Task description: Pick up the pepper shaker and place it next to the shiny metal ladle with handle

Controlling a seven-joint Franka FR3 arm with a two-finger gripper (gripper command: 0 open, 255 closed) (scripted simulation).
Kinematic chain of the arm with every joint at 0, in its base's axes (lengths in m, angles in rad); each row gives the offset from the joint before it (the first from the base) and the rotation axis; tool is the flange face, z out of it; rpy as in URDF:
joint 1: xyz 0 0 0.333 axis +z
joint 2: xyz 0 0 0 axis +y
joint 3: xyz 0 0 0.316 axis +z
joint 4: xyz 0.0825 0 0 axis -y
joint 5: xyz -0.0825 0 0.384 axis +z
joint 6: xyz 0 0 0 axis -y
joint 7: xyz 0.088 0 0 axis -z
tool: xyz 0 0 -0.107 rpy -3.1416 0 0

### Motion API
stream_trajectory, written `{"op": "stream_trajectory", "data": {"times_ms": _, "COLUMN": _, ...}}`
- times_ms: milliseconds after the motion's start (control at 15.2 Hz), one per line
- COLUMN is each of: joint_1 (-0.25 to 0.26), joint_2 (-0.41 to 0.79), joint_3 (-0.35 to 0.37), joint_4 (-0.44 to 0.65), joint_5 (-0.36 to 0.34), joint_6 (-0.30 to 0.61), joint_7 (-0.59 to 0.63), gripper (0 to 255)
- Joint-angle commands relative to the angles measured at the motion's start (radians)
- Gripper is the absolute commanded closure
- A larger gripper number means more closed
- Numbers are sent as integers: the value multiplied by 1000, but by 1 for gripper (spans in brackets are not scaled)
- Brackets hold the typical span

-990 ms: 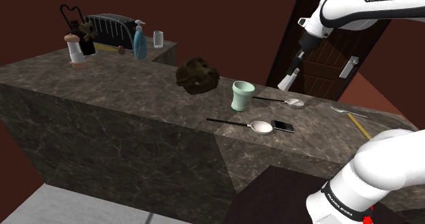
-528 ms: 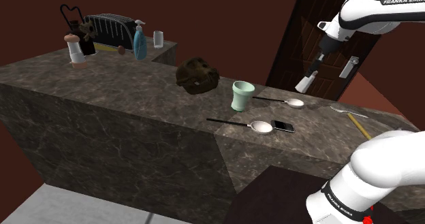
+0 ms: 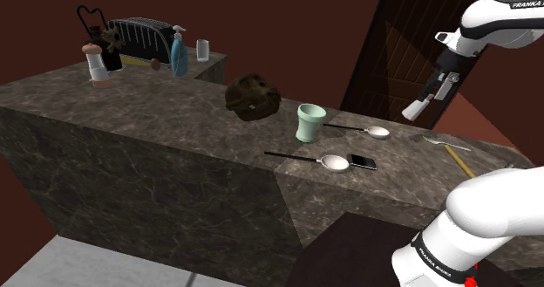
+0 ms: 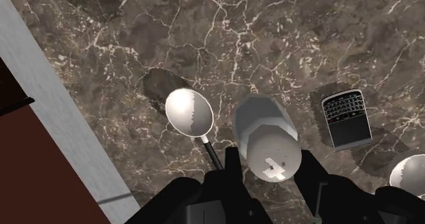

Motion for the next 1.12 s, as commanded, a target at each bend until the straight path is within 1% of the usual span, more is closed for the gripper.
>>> {"op": "stream_trajectory", "data": {"times_ms": 0, "joint_1": -7, "joint_2": 20, "joint_3": -45, "joint_4": 24, "joint_5": -8, "joint_6": 1, "joint_7": -52, "gripper": 255}}
{"op": "stream_trajectory", "data": {"times_ms": 66, "joint_1": -11, "joint_2": 33, "joint_3": -73, "joint_4": 41, "joint_5": -12, "joint_6": -1, "joint_7": -83, "gripper": 255}}
{"op": "stream_trajectory", "data": {"times_ms": 1056, "joint_1": -17, "joint_2": 67, "joint_3": -126, "joint_4": -132, "joint_5": -33, "joint_6": 207, "joint_7": -97, "gripper": 255}}
